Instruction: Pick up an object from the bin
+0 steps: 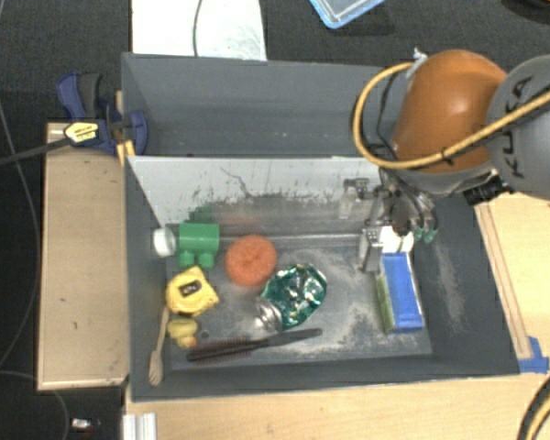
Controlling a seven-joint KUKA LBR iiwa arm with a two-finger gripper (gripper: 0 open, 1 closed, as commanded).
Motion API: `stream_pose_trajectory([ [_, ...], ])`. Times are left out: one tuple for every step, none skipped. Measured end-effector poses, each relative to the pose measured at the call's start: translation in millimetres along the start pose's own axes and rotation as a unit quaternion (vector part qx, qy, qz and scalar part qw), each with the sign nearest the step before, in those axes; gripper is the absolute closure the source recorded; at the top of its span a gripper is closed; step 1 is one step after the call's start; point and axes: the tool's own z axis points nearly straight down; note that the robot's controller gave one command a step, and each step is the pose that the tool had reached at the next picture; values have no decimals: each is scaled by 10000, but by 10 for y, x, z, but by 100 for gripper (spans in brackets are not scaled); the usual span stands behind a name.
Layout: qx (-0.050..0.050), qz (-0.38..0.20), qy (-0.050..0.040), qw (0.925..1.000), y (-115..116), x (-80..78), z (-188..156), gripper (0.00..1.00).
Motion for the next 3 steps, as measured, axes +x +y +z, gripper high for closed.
stream_pose_trajectory([
  [0,0,-37,10000,0,-16,-38,0],
  [2,-374,-60,9993,302,185,411,0],
  [3,116,-78,9999,678,497,656,0],
])
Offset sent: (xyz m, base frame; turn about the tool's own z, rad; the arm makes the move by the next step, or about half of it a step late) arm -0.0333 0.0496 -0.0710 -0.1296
